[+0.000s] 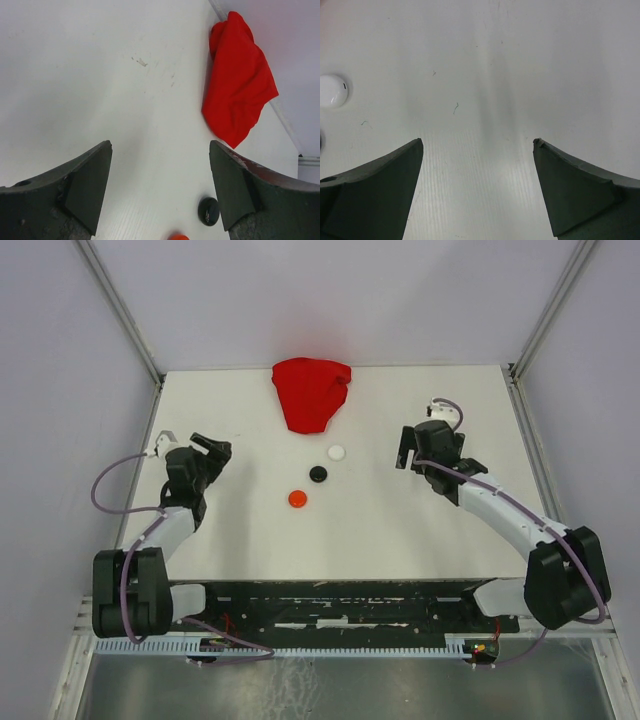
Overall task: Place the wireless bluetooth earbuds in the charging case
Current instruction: Reset both arms
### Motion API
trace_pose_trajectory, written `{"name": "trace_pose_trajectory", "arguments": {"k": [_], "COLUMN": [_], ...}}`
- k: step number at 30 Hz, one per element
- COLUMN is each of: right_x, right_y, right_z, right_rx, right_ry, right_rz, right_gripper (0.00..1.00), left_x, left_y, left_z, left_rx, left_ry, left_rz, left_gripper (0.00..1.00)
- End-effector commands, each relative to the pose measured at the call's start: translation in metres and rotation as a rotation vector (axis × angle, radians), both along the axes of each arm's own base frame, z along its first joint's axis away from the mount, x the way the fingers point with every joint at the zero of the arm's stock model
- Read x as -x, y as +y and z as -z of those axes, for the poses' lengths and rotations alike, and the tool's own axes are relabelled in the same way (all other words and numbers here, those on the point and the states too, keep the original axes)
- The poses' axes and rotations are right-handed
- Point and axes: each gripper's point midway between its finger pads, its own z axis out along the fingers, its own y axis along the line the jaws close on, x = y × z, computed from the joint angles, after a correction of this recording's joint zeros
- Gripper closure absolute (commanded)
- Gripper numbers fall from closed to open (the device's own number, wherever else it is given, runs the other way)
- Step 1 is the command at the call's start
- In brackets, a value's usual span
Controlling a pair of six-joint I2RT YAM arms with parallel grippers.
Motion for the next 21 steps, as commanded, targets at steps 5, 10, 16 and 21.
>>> {"name": "trace_pose_trajectory", "arguments": {"k": [5, 10, 16, 21], "right_x": [0.022, 0.03, 0.034, 0.036], "right_y": [-0.026, -0.04, -0.048, -0.048], "right_z": [-0.029, -0.028, -0.035, -0.034], "right_rx": [-0.101, -0.118, -0.096, -0.128], "right_ry": [-0.052, -0.062, -0.046, -0.065], "right_rz": [0.223, 0.339, 0.396, 0.411], "right_gripper": [0.01, 0.01, 0.01, 0.01], "left_x": [0.006, 0.021, 0.029, 0.027], "left_y": [-0.013, -0.012, -0.012, -0.015], "left_z": [-0.003, -0.007, -0.017, -0.017], "left_rx": [-0.02, -0.04, -0.047, -0.037], "left_ry": [-0.064, -0.072, -0.103, -0.103], "left_rz": [0.141, 0.149, 0.146, 0.16], "left_gripper": [0.16, 0.16, 0.16, 0.16]}}
